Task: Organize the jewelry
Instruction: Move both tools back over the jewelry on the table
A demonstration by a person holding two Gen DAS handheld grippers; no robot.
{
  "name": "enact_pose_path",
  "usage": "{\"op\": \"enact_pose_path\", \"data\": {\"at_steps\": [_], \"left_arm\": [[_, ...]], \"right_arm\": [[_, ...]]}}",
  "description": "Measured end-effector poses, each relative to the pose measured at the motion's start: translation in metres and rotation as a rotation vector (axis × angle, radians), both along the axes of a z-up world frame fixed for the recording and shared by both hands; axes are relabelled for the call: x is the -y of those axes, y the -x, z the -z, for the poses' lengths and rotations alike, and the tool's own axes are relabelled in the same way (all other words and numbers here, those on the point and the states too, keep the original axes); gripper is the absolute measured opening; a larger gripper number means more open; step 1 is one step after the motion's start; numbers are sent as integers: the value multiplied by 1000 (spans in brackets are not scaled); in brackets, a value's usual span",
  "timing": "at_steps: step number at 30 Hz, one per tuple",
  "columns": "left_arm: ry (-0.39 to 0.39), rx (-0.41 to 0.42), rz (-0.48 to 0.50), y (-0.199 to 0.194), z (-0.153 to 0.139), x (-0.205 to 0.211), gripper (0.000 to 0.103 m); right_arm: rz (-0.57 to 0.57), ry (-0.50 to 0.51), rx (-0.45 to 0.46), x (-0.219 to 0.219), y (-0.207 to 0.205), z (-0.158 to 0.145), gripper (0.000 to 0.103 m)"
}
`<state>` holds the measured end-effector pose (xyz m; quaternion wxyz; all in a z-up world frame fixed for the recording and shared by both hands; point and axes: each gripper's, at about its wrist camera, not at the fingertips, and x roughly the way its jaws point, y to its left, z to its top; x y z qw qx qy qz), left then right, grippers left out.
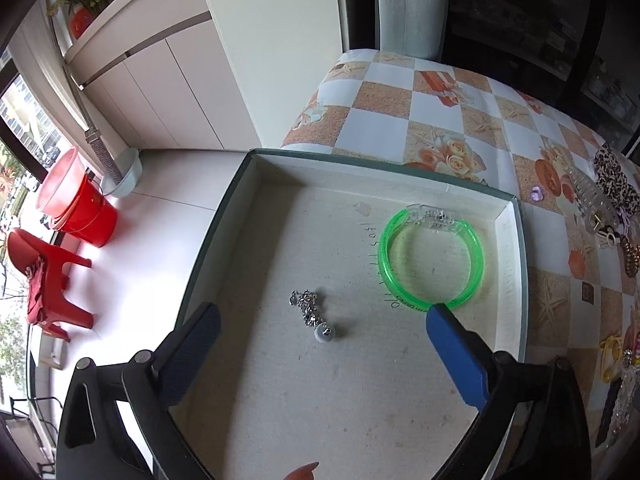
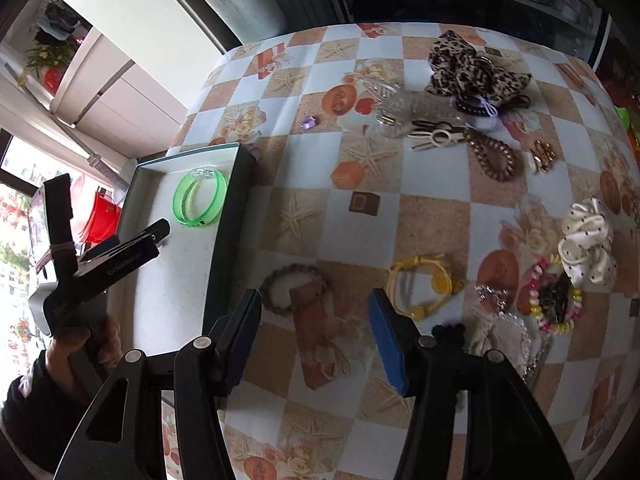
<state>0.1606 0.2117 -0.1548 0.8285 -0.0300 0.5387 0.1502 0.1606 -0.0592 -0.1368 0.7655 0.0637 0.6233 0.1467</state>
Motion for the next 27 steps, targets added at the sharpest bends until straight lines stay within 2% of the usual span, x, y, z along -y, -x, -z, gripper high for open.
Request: {"op": "enact_pose_path", "data": {"at_steps": [3, 7, 9, 13, 23, 27], "left_arm": [[-41, -12, 4, -1, 6, 3, 103], [-77, -9, 28, 6, 7, 11, 103], [-76, -9, 54, 8, 6, 18, 103], [-42, -29, 97, 20, 2, 32, 103], [13, -33, 248, 45, -30, 121, 103], [40, -45, 287, 44, -27, 155, 103]], "right_arm": [[29, 6, -4, 18, 8, 0, 61], [72, 10, -13, 43, 18, -1, 74], [90, 19, -16, 56, 23, -1, 74], [130, 28, -30, 82, 34, 1, 83], [248, 58, -91, 148, 65, 10, 85], [277, 66, -103, 169, 71, 12, 85]]}}
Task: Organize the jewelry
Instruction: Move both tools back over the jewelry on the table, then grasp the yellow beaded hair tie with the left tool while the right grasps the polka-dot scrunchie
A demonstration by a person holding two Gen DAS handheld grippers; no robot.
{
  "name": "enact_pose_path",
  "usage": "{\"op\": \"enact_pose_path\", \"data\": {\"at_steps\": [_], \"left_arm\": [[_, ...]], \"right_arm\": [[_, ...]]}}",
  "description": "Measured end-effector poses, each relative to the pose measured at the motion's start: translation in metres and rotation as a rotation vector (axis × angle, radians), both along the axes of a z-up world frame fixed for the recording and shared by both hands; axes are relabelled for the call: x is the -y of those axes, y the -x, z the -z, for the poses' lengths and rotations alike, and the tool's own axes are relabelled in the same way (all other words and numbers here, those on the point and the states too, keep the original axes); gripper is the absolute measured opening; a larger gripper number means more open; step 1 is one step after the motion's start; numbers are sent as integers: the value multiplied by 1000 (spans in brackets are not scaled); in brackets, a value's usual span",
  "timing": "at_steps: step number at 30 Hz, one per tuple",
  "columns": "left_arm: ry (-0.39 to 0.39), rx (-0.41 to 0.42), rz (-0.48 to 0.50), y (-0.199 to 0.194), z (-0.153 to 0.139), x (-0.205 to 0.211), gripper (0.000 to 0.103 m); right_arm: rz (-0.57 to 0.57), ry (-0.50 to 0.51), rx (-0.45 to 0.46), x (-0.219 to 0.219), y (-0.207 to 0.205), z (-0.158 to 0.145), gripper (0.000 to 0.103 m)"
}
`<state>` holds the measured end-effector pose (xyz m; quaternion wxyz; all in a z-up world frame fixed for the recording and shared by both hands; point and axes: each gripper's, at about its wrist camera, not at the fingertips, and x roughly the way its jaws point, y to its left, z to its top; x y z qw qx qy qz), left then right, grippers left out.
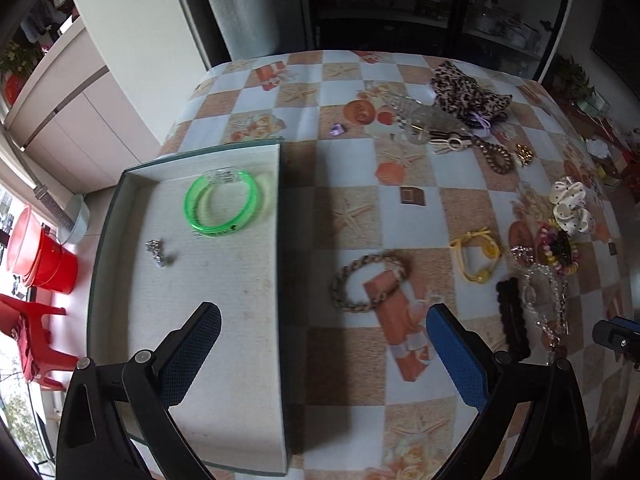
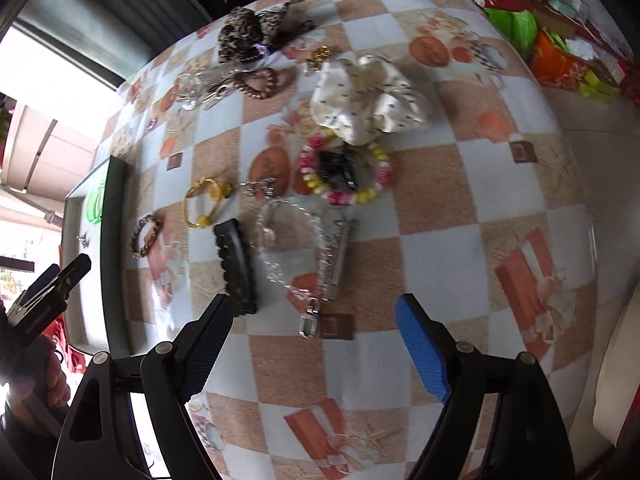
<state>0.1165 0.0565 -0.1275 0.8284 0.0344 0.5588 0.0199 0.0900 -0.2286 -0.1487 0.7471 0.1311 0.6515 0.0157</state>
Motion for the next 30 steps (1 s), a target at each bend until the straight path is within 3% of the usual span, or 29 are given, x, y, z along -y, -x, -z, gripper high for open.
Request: {"op": "enact_pose_path", "data": {"at_steps": [13, 18, 20, 30], "left_arm": [[-7, -29, 46, -30, 23, 56, 103], [-33, -43, 77, -45, 36, 70, 102], [-41, -53, 87, -49, 41, 75, 94], [-51, -70, 121, -64, 60, 92, 94]], "right_arm": [[84, 21, 0, 57, -9, 4, 85], [84, 36, 27, 71, -29, 4, 85], [78, 42, 39, 73, -39, 4, 85], [64, 96, 84, 79, -86, 13, 85]]}}
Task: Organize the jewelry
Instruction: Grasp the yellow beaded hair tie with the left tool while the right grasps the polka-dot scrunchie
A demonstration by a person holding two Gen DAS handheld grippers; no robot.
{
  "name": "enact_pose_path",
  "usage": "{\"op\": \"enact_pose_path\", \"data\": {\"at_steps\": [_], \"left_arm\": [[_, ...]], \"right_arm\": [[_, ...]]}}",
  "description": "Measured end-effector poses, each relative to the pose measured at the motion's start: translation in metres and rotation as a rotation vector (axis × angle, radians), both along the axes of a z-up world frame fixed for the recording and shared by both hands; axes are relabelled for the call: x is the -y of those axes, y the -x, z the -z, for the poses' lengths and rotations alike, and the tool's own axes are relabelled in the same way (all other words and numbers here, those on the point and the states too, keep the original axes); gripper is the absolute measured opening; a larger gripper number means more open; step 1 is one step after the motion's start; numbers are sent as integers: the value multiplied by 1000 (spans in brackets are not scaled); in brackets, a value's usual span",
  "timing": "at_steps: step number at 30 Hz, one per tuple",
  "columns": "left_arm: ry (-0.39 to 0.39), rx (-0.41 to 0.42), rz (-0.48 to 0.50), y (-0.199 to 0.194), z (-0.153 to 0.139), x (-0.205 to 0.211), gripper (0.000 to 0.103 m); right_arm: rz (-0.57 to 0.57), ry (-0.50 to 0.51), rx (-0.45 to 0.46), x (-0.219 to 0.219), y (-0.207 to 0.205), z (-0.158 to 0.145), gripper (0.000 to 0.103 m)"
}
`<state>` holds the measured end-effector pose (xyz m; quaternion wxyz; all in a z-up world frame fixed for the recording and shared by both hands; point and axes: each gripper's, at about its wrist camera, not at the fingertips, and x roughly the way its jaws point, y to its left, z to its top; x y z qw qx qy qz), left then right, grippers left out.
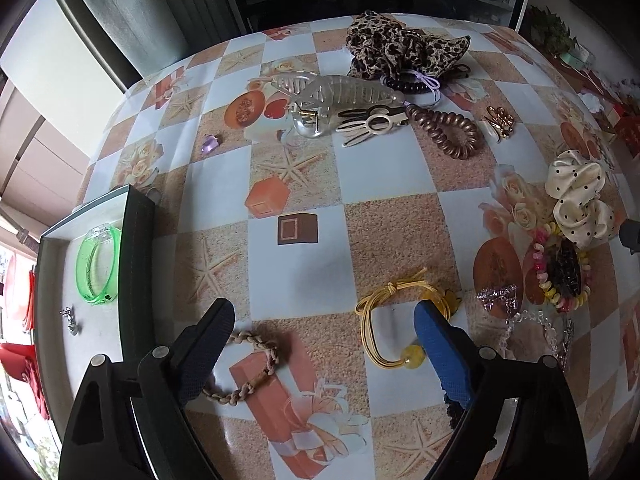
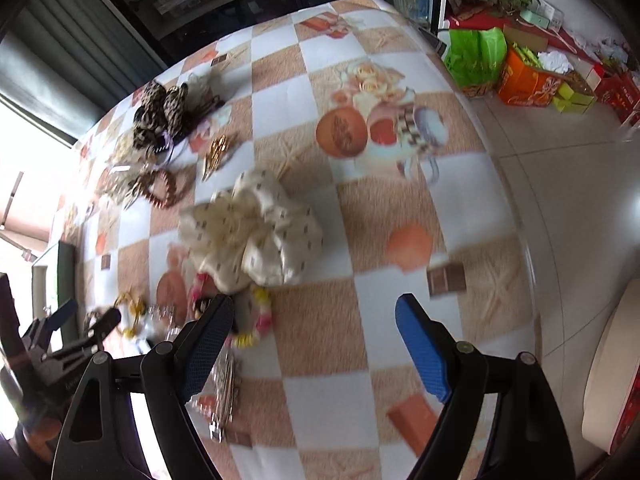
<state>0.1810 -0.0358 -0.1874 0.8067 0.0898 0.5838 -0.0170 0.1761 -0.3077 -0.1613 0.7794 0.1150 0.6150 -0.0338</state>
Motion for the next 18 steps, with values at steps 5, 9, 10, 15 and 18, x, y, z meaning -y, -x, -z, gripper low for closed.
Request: {"op": "enact_pose_path", "data": {"at_steps": [5, 9, 10, 15, 18], "left_arm": [[-10, -22, 8, -3, 10, 3, 86], [-4, -9, 20, -2, 10, 5, 86], [-5, -5, 25, -2, 10, 6, 86], [8, -4, 38, -1, 9, 9, 76], [7, -3, 58, 2, 7, 15, 65]], "right_arm": [[-19, 18, 2, -4, -21, 12, 85], [-55, 54, -9, -12, -30, 26, 85], [-62, 61, -12, -13, -31, 28, 85], [-93, 122, -5, -21, -33, 32, 85], [-115, 151, 2, -27, -33, 33, 79]]}}
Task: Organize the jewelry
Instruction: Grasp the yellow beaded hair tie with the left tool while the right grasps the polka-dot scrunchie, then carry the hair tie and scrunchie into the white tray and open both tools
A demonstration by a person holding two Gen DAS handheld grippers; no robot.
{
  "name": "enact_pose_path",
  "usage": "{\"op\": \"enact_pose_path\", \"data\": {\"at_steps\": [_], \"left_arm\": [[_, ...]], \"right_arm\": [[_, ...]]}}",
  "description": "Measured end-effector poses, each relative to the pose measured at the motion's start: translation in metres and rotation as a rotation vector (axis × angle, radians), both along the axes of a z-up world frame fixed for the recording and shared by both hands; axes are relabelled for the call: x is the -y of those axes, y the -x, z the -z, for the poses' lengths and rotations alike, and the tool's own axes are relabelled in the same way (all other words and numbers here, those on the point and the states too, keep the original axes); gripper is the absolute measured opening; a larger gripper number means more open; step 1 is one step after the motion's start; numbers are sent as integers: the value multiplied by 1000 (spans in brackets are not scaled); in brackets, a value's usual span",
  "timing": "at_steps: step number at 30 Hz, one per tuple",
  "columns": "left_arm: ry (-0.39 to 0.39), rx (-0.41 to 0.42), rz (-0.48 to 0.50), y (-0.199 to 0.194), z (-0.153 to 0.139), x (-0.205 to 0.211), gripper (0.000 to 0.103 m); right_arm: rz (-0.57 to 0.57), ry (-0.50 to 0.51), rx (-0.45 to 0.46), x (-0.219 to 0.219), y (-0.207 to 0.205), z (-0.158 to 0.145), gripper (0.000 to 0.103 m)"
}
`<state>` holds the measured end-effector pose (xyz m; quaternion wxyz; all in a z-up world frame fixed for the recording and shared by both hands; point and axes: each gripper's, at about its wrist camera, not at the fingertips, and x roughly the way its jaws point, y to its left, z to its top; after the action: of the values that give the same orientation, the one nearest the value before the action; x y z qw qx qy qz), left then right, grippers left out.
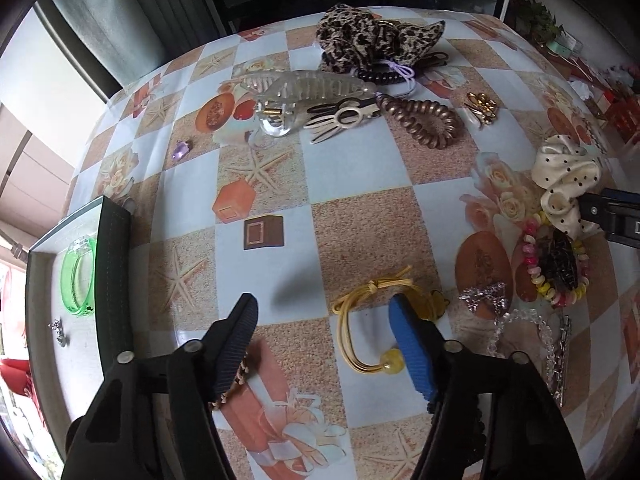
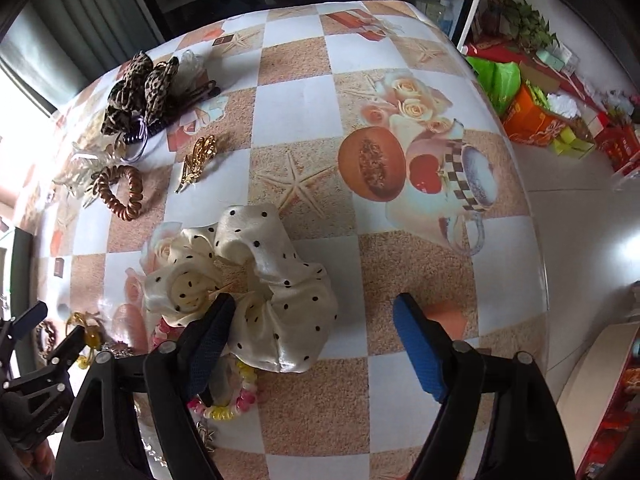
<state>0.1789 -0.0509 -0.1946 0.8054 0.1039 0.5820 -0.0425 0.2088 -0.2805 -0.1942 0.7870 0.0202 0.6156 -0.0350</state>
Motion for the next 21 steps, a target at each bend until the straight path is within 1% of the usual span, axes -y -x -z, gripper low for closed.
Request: {"op": "enact_pose_path", "data": {"at_steps": [1, 4, 6, 8, 9, 11, 12, 13, 14, 17, 21], "left_arm": [[2, -2, 8, 0, 0, 2, 62], [35, -18, 28, 3, -3, 6, 43], [54, -30, 43, 4, -4, 9, 20], [53, -38, 59, 5, -3, 12, 8], [58, -37, 59, 6, -4, 12, 8], [89, -44, 53, 8, -5, 11, 7], [109, -44, 51, 8, -7, 9, 7], [122, -41, 50, 10, -9, 9, 7], [134, -36, 52, 11, -11, 8, 7], [161, -25, 53, 13, -18, 5, 7], [199, -11, 39, 16, -27, 1, 7]], "right_arm": [[-11, 9, 2, -2, 0, 0, 77], [-40, 33, 8, -7, 1, 1, 71], [-54, 29, 10, -9, 2, 0, 65], [-70, 25, 10, -14, 0, -1, 50], [-76, 25, 10, -17, 0, -2, 46], [-84, 16, 9, -21, 0, -3, 34], [-85, 13, 9, -23, 1, -4, 31], [-85, 9, 10, -24, 1, -5, 24], [-84, 6, 13, -26, 2, -4, 20], [-79, -8, 22, -25, 2, -8, 16], [-54, -50, 35, -19, 5, -18, 16]]}}
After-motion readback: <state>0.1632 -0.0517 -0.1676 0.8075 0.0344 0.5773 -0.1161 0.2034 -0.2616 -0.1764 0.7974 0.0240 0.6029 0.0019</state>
